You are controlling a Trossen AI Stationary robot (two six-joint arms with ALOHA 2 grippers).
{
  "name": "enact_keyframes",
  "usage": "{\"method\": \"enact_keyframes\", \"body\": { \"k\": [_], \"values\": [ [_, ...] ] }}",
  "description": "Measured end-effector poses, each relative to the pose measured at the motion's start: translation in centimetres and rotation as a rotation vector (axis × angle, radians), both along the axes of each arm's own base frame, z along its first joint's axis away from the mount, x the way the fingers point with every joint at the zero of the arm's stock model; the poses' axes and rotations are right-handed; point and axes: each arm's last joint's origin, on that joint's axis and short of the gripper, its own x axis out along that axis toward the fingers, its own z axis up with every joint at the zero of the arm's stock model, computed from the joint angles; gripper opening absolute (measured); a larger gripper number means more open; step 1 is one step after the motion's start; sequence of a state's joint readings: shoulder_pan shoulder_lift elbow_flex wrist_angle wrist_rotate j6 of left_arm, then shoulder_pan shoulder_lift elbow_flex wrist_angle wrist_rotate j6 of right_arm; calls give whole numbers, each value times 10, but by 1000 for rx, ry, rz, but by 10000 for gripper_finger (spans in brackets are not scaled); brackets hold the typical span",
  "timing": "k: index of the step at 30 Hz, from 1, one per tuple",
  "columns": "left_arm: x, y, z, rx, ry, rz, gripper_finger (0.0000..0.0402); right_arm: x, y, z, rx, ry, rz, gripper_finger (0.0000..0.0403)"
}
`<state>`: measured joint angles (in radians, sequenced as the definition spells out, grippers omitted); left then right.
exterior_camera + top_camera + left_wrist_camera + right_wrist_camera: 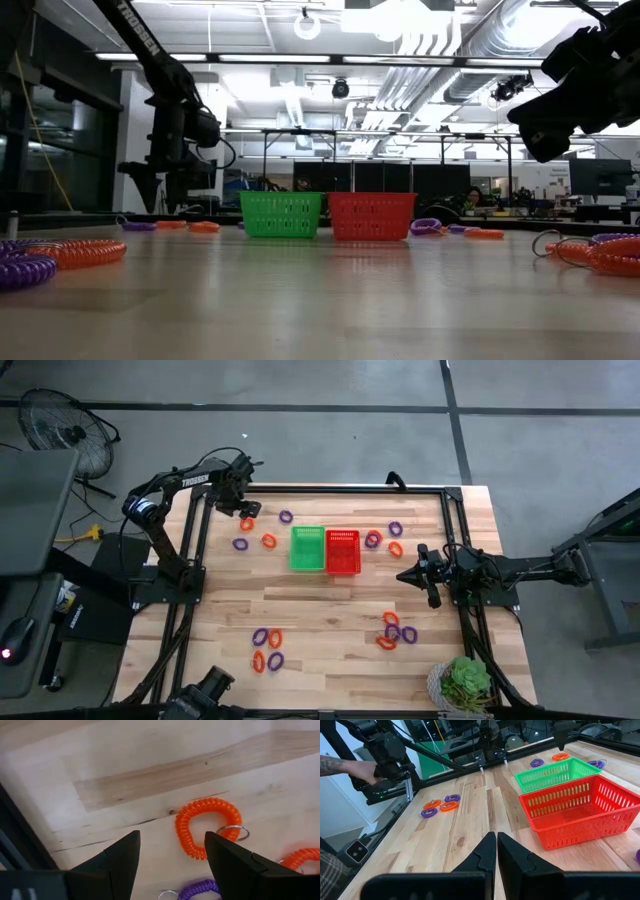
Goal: Sort spring keychains
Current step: Put the orange spring keychain into the green bin
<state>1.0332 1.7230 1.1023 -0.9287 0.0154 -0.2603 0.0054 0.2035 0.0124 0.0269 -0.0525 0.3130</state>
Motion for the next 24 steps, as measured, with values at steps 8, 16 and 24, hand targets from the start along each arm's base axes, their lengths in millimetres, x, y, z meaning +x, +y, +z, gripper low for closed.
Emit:
{"method": "enact_keyframes", "body": {
  "k": [8, 16, 24],
  "values": [
    [4, 2, -9, -10, 9, 1, 220, 0, 0, 0, 0, 0, 0, 12],
    [6, 2, -10, -5, 5, -3, 220, 0, 0, 0, 0, 0, 0, 12],
    [7, 3, -10, 2, -3, -3, 220, 0, 0, 0, 0, 0, 0, 12]
  ]
}}
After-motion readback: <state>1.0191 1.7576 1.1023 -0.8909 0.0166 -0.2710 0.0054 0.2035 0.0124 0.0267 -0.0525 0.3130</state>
